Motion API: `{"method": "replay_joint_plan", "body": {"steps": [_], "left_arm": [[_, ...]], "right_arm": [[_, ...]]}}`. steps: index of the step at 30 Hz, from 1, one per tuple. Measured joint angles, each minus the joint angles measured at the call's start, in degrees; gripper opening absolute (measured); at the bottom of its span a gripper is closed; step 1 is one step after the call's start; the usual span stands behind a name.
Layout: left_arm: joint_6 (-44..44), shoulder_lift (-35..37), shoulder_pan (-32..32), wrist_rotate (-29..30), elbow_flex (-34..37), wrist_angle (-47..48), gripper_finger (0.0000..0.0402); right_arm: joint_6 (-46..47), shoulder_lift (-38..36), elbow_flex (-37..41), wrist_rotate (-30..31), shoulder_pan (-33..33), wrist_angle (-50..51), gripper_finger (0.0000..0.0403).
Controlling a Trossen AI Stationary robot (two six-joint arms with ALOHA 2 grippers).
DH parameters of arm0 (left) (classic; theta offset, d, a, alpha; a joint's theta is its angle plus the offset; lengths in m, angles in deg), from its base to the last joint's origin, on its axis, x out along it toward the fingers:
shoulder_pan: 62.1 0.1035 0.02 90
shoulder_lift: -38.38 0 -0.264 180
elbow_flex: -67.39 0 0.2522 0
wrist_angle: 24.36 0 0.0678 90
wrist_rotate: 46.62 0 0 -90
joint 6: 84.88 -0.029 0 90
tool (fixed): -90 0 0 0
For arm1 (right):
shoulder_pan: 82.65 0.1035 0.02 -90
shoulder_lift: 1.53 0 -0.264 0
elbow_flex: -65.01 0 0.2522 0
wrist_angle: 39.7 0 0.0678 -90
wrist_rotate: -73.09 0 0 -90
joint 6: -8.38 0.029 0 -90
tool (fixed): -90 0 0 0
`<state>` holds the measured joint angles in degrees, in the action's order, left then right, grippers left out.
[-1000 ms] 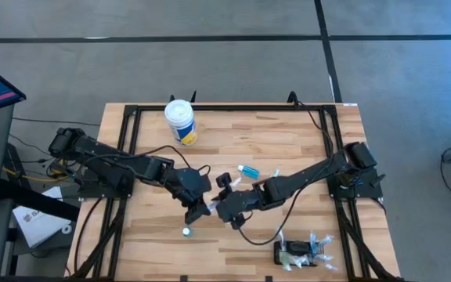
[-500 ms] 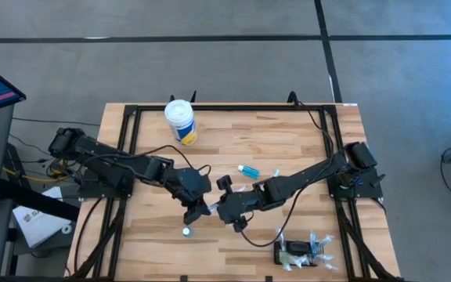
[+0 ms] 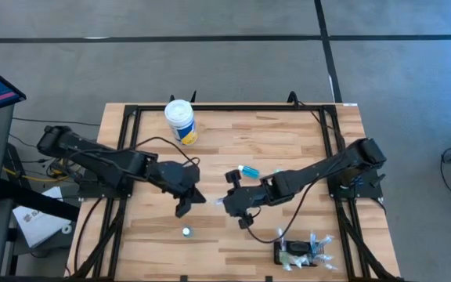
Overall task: Pick & Place toothbrushing station
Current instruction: Put the violet toothbrush into the wire organizer
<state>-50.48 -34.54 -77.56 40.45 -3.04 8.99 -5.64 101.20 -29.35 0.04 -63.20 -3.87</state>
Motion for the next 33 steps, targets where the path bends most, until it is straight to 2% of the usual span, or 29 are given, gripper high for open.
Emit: {"method": "replay_joint_plan", "body": {"steps": [5,18,27,33], "left_arm": [[0.2,2.7,-0.1,3.7,3.8,-1.9,0.0012],[-2.6,2.8,-1.9,5.5,8.6,-14.4,0.0015],[-3.4,2.8,-1.9,8.0,8.9,-15.7,0.0012],[-4.9,2.8,-1.9,8.9,8.9,-17.8,0.0012]], "right_arm": [[2.5,-5.0,5.2,-0.4,0.4,-2.8,0.0001],[6.4,-23.0,23.2,-0.2,6.5,-19.3,0.0000],[6.5,-34.3,37.0,4.5,12.9,-32.7,0.0000],[6.6,-39.8,42.1,6.1,16.3,-36.1,0.0000]]}}
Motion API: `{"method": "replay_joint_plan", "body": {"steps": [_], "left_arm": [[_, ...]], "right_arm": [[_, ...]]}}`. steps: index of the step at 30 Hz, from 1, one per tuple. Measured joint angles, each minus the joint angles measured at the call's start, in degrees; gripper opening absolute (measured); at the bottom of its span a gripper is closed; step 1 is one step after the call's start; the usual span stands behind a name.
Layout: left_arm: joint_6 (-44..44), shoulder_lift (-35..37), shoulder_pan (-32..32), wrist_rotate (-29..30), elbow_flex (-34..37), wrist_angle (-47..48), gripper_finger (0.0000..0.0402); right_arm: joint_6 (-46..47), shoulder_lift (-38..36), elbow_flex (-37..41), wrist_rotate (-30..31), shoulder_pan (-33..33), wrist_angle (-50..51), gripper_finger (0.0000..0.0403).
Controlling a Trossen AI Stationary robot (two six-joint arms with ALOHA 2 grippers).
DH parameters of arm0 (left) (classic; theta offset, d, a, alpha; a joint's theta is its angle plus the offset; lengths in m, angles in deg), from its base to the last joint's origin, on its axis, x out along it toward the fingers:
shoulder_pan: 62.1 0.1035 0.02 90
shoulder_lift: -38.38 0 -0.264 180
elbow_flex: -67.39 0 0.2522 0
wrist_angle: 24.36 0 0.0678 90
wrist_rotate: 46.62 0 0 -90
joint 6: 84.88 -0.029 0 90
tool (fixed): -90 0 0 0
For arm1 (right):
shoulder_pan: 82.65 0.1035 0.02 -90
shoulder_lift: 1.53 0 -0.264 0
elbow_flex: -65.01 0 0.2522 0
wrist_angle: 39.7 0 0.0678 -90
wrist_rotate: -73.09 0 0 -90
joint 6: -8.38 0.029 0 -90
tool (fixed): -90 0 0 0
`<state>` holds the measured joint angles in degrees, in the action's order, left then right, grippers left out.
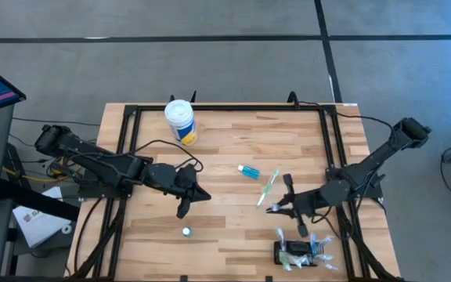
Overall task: Pick & Place toothbrushing station
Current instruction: Put the violet toothbrush into the wire organizer
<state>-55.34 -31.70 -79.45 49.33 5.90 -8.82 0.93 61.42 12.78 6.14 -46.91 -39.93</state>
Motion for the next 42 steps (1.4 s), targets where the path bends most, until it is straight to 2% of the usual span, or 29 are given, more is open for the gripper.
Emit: {"method": "replay_joint_plan", "body": {"steps": [5,9,14,19,22,24,28,34,39,42], "left_arm": [[-1.1,0.0,0.0,0.4,0.0,-1.1,0.0012],[-1.6,0.0,0.0,0.6,0.0,-2.0,0.0012],[-2.4,0.0,0.0,0.6,0.0,-2.4,0.0012],[-2.4,0.0,0.0,0.8,0.0,-2.8,0.0012],[-2.4,0.0,0.0,1.0,0.0,-2.8,0.0012],[-2.4,0.0,0.0,1.0,0.0,-3.0,0.0012],[-2.7,0.0,0.0,1.0,0.0,-3.2,0.0012],[-2.8,0.0,0.0,0.9,0.0,-3.2,0.0012],[-4.1,0.0,0.0,0.9,0.0,-3.3,0.0012],[-4.1,0.0,0.0,1.2,0.0,-3.6,0.0012]], "right_arm": [[0.0,-2.0,2.7,0.3,2.8,-3.3,0.0000],[0.9,-2.2,4.1,4.3,5.6,-3.4,0.0000],[0.8,-1.8,4.1,5.8,9.3,-4.1,0.0000],[-0.8,-1.9,4.1,12.6,13.0,-3.5,0.0000],[-0.7,-1.9,4.1,14.6,14.2,-3.2,0.0000],[-0.2,-1.9,4.6,14.6,14.3,-4.0,0.0000],[-0.2,-2.0,9.7,14.5,13.1,-11.9,0.0000],[-1.3,-5.9,16.4,12.6,14.4,-21.7,0.0000],[-1.5,-8.4,17.6,12.4,16.1,-25.2,0.0000],[-1.5,-7.9,17.9,9.1,16.4,-26.9,0.0000]]}}
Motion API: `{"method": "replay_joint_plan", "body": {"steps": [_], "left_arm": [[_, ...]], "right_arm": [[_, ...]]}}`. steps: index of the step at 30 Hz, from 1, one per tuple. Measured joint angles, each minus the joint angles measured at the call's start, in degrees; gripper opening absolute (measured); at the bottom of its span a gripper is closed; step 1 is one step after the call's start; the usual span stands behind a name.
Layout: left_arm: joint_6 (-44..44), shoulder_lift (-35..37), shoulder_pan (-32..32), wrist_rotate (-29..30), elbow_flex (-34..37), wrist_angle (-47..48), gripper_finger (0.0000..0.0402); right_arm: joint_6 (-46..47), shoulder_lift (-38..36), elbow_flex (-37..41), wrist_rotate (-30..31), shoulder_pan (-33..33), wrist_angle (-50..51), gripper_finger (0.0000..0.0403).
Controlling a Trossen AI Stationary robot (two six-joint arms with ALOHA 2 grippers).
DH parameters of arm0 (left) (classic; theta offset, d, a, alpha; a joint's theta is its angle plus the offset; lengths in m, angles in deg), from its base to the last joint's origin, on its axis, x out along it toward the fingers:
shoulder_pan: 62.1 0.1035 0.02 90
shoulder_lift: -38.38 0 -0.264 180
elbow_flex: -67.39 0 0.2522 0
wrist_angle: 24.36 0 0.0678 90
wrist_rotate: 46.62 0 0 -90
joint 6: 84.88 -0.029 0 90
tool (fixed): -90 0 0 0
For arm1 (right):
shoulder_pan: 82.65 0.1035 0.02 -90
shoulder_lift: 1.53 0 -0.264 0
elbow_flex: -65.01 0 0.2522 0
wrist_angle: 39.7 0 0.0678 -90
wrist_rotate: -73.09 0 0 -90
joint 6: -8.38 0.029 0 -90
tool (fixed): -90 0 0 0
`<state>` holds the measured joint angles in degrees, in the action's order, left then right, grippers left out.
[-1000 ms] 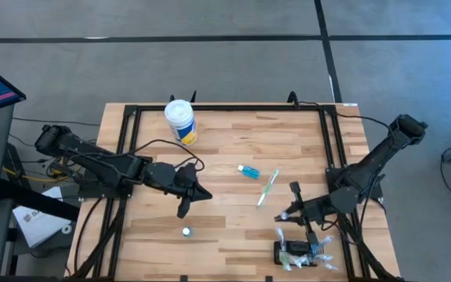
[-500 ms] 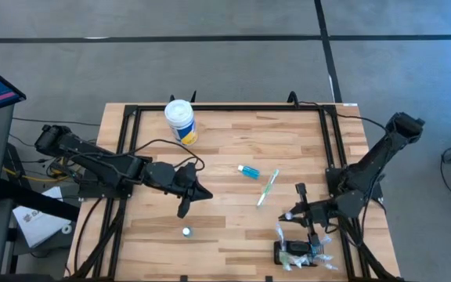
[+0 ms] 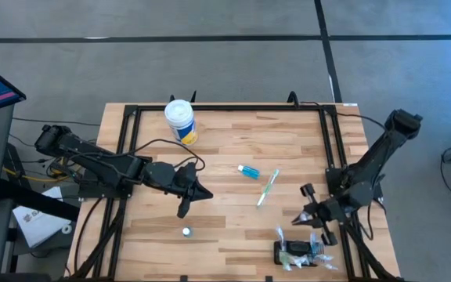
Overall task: Pick & Place toothbrushing station
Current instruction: Put the violet toothbrush into the wire organizer
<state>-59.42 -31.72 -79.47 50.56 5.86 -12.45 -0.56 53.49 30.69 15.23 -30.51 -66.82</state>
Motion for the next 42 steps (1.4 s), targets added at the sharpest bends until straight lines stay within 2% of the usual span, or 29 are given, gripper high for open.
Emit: {"method": "replay_joint_plan", "body": {"steps": [4,8,12,23,37,42], "left_arm": [[0.0,0.0,0.0,0.1,0.0,-0.1,0.0012],[-0.1,0.0,0.0,0.2,0.0,-0.4,0.0012],[-0.1,0.0,0.0,0.2,0.0,-0.5,0.0012],[-0.1,0.0,0.0,0.3,0.0,-0.8,0.0012],[-0.1,0.0,0.0,0.3,0.0,-1.0,0.0012],[-0.1,0.0,0.0,0.3,0.0,-1.2,0.0012]], "right_arm": [[-0.5,3.0,0.3,-4.9,0.0,-4.8,0.0000],[1.0,6.0,0.3,-5.1,0.0,-6.8,0.0000],[0.8,9.5,0.3,-5.1,0.0,-13.3,0.0000],[3.5,16.4,0.3,-7.2,0.0,-18.9,0.0001],[7.4,18.8,0.3,-8.3,0.0,-23.0,0.0001],[7.7,22.2,-0.2,-9.5,0.0,-26.1,0.0001]]}}
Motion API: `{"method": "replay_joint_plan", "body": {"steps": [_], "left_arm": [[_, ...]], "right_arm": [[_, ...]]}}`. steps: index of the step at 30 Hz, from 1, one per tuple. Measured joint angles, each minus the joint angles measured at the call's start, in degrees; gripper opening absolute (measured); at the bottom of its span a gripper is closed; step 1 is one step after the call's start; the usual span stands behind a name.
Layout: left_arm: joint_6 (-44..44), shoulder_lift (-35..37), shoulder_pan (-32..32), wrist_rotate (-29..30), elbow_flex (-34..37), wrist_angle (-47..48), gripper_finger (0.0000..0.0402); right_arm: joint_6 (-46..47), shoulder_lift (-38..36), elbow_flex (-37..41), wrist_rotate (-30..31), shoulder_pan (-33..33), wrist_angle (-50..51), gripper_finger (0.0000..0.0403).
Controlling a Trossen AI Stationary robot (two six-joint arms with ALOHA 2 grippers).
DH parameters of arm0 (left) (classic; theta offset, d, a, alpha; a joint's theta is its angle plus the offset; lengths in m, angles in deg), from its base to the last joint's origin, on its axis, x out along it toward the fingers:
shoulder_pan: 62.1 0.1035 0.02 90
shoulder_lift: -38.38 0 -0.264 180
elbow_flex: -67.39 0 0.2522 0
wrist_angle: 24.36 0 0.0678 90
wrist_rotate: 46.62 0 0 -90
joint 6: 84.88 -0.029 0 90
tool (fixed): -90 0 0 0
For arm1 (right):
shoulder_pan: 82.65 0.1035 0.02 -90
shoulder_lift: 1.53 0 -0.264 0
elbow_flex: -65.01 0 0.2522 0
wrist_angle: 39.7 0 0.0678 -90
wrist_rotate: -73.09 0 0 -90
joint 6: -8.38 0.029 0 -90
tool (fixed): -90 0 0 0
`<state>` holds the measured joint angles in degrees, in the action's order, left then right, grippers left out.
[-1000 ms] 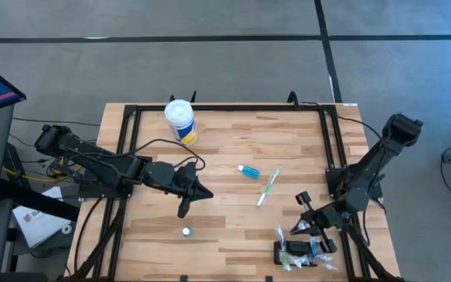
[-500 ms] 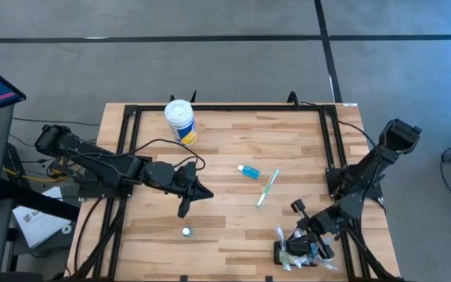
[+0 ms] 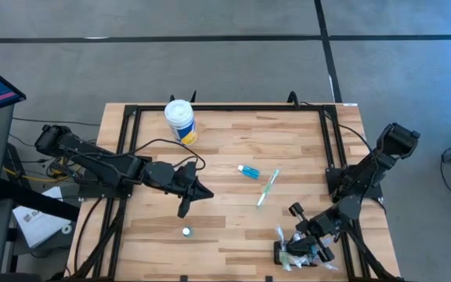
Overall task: Pick & Place toothbrushing station
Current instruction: Put the violet toothbrush into the wire organizer
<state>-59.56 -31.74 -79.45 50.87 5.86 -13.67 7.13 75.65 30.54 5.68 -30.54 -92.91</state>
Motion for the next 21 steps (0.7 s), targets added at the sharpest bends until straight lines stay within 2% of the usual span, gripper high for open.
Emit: {"method": "replay_joint_plan", "body": {"steps": [15,21], "left_arm": [[0.0,0.0,0.0,0.0,0.0,0.0,0.0012],[0.0,0.0,0.0,0.0,0.0,-0.1,0.0012]], "right_arm": [[-0.2,8.6,-2.8,-1.2,-0.6,-2.8,0.0003],[2.7,11.4,-2.8,-1.8,-1.2,-2.8,0.0002]]}}
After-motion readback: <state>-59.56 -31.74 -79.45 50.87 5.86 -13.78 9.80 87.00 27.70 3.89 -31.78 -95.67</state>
